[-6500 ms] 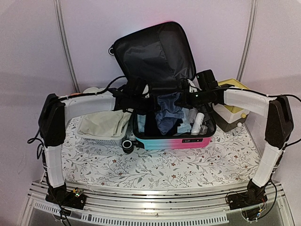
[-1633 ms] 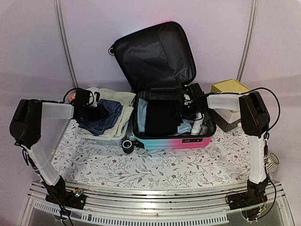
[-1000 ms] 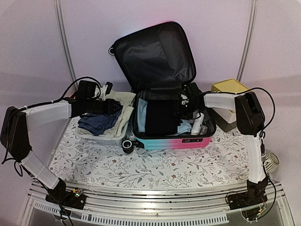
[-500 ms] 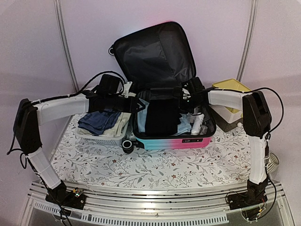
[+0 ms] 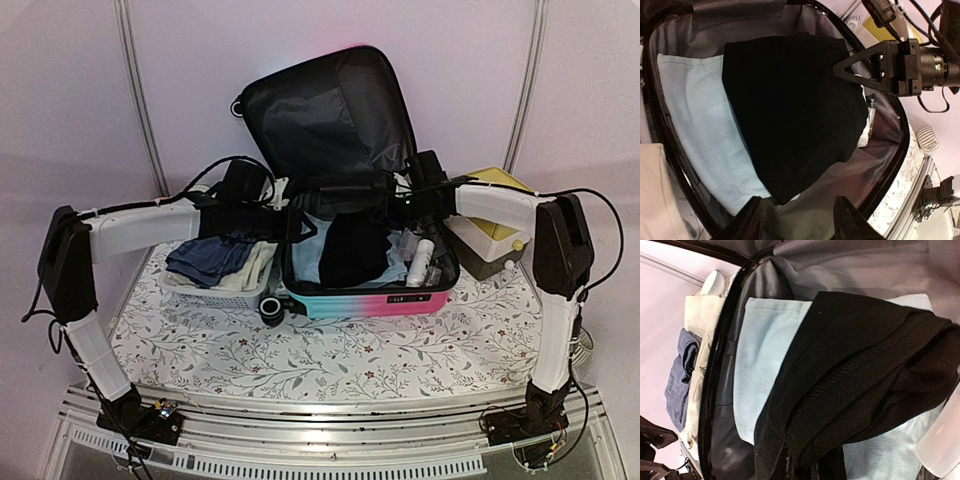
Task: Open, take out, and arrange the luggage
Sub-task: Pick up the clothes from the opened luggage.
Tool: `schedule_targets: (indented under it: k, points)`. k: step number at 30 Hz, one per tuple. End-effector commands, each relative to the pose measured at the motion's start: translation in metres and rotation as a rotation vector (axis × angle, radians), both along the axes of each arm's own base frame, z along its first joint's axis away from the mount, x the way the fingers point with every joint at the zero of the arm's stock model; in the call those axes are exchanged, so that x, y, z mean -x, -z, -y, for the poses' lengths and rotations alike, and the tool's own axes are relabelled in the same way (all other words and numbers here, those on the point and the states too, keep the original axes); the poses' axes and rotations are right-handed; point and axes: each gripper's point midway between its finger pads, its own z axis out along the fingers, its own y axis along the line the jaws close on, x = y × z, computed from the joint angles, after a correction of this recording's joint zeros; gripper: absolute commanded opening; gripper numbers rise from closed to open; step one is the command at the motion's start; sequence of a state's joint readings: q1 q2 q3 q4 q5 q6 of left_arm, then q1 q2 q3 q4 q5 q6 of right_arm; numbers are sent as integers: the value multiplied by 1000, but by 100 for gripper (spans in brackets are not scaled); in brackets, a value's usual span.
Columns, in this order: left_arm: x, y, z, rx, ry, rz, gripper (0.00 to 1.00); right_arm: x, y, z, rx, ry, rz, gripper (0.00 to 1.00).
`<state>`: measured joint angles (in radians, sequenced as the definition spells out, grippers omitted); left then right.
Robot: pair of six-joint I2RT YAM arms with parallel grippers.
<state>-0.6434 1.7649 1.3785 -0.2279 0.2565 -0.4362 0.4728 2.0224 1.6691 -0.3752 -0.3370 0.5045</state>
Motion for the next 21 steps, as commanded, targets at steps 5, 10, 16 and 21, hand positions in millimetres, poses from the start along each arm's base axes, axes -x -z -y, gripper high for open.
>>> schedule_targets:
  k: [5,10,16,21]
  points:
    - [-11,23,34,13,19,-97,52,4,1,28,36,109,-22,3]
    - [-27,57,52,-48,-12,-156,58,18,35,49,113,180,-86,4]
    - [-41,89,56,-113,-82,-214,60,26,70,59,170,191,-143,3]
    - [-49,118,49,-176,-147,-251,60,29,79,60,181,189,-148,3]
